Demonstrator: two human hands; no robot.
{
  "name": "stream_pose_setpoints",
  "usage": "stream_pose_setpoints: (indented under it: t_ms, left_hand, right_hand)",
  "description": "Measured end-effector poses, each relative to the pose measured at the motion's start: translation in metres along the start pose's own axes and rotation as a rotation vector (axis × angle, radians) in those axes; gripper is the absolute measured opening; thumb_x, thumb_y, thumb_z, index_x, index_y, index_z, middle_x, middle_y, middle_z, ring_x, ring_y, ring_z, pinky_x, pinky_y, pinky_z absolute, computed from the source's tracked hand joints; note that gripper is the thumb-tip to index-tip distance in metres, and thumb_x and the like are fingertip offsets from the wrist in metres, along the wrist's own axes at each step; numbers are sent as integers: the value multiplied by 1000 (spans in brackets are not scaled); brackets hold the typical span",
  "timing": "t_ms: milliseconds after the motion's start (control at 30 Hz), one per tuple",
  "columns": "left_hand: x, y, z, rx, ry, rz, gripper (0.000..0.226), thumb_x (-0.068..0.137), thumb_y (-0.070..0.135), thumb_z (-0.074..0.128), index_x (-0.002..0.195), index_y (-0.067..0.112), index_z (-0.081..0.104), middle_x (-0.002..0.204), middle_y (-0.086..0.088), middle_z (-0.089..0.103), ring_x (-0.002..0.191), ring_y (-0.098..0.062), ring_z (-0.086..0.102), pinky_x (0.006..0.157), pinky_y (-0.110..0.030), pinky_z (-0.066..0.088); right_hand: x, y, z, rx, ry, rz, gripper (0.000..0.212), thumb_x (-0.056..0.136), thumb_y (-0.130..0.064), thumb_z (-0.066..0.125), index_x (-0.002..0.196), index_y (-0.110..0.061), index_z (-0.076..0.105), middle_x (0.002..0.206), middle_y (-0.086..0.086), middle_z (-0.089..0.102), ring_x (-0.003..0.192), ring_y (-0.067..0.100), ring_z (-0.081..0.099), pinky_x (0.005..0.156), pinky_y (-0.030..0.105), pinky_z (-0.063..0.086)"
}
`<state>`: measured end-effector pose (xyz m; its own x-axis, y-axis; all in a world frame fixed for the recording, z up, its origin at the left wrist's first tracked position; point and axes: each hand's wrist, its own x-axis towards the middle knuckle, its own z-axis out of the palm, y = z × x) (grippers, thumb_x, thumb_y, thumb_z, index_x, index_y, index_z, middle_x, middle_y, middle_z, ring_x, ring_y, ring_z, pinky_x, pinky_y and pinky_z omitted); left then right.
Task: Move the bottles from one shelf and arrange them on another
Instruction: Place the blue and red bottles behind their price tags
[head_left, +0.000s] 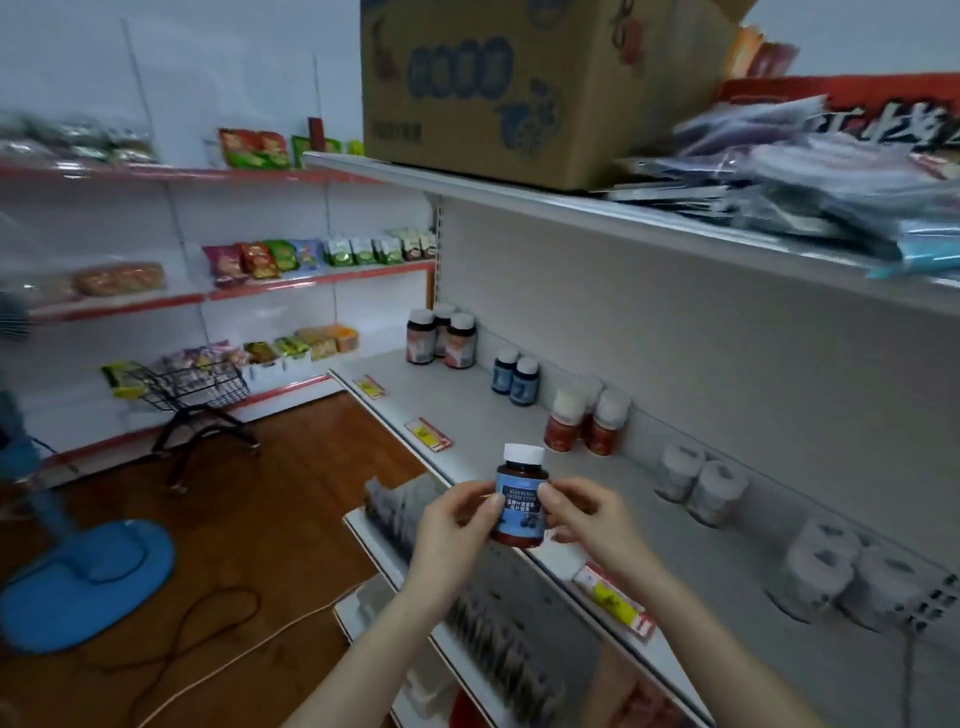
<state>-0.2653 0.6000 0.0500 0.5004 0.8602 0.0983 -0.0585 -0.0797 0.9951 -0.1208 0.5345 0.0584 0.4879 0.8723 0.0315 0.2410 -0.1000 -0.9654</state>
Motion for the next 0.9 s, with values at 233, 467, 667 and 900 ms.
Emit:
stream_pose_setpoints:
  t_ms: [233,467,667,900]
  left_hand:
    - [123,-12,-43,105,-4,28,22,89,11,54,110,9,62,96,2,67,86,-2,62,70,-10,52]
    - [225,-30,-71,185,-63,-30,30,90,11,52,120,5,53,115,-8,63,104,-13,61,77,-12,50]
    - [306,-49,-83,270,-299,45,30,91,6,49,120,7,55,107,3,58,95,-7,55,66,2,43]
    - [384,-92,-92,385,-577,120,32,91,7,48,123,12,54,117,10,52,106,-6,49,70,7,35]
  right_hand:
    - [125,-4,35,-134,-65,-53,12,88,-29,57,98,-25,63,82,-10,67,67,1,64,58,17,50]
    - [217,-6,59,-249,-97,-53,26,89,-29,57,113,-19,60,99,-1,68,86,6,64,65,14,50]
    - [271,16,82,-262,48,13,34,87,-27,60,120,-19,56,112,-3,65,103,9,61,82,19,49]
    - [308,40,114,-298,285,162,37,89,-19,59,124,-17,49,126,1,57,110,13,55,91,23,45]
